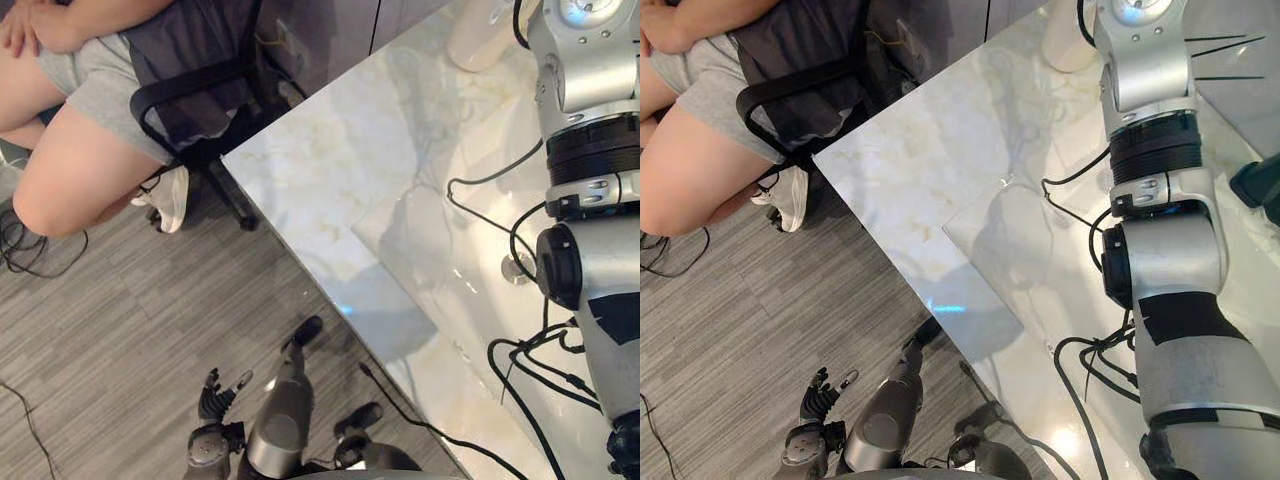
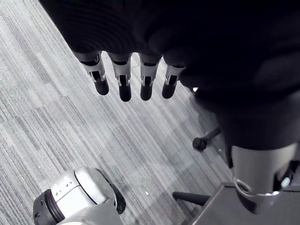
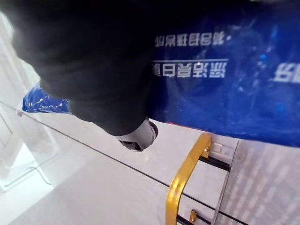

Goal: Organize washtable

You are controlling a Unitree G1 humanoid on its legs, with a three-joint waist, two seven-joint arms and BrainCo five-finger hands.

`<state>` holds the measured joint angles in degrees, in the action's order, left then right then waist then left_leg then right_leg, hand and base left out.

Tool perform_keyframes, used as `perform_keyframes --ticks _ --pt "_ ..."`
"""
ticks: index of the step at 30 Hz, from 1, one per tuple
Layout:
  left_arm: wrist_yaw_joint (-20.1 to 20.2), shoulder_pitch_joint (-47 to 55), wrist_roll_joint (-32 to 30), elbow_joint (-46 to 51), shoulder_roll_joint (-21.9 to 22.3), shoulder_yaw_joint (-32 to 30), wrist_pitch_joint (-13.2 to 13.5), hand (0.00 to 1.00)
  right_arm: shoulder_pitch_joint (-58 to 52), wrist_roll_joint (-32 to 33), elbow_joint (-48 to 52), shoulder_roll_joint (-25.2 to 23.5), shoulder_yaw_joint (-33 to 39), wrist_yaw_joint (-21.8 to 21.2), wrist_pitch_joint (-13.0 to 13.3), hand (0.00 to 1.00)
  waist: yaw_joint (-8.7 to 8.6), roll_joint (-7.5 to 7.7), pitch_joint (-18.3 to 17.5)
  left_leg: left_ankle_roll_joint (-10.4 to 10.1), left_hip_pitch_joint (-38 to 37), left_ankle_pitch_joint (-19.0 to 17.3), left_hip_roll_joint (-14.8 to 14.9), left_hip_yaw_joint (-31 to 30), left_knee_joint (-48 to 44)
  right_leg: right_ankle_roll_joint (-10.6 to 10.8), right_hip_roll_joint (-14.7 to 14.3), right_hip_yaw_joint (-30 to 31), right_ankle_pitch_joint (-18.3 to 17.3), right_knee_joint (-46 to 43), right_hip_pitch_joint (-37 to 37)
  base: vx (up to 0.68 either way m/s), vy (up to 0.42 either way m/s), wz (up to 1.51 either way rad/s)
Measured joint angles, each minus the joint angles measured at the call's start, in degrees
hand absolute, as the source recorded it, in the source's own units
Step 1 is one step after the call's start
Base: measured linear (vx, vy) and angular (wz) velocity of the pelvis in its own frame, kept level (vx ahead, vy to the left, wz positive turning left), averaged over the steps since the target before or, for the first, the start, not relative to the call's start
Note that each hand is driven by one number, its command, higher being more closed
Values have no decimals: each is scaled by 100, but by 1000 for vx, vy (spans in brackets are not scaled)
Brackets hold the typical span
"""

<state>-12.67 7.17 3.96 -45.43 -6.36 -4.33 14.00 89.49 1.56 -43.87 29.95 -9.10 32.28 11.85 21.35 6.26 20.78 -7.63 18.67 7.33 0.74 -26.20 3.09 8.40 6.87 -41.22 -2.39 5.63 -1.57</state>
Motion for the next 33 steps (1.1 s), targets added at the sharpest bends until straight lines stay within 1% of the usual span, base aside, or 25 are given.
perform_keyframes --ticks 5,7,11,16,17,23,27,33 --pt "-7 -9 22 3 -9 44 25 0 22 -3 -206 50 -86 0 -1 100 13 -1 1 -11 147 15 -42 -81 -9 19 6 -105 -13 0 97 20 21 11" --pt "-10 -10 51 3 -8 82 34 0 22 -3 -340 53 -162 -2 -88 100 23 -4 3 -10 159 15 -73 -102 -21 28 23 -123 -20 1 92 28 18 7" --pt "-11 -161 62 -5 -27 258 40 0 24 -2 -460 226 -265 -7 -113 100 134 -99 81 -10 196 15 -91 -151 -57 28 18 -166 -21 0 94 -4 10 3" --pt "-11 -166 121 -9 -20 267 40 0 23 11 -506 235 -265 -9 -114 100 132 -117 97 -10 250 15 -119 -208 -94 28 16 -237 -21 0 104 -7 23 6" --pt "-11 -166 150 -11 -20 268 40 0 23 12 -506 235 -265 -11 -114 0 133 -117 97 -10 253 15 -121 -213 -95 28 17 -243 -21 0 104 1 23 4" --pt "-8 -165 197 -19 -21 285 36 0 11 83 -506 235 -243 -96 -113 0 129 -117 97 -10 253 15 -125 -220 -99 28 17 -251 -21 0 100 0 0 0" --pt "-9 -166 200 -16 -29 381 34 0 -26 245 -506 234 -208 -109 -113 0 120 -117 97 -10 252 15 -132 -219 -106 28 23 -254 -21 0 96 0 0 0" --pt "-11 -165 200 -32 -27 383 31 0 -385 246 -505 211 30 -104 -114 0 110 -117 97 -11 176 15 -132 -205 -117 17 49 -234 -39 -58 47 -5 17 -1"
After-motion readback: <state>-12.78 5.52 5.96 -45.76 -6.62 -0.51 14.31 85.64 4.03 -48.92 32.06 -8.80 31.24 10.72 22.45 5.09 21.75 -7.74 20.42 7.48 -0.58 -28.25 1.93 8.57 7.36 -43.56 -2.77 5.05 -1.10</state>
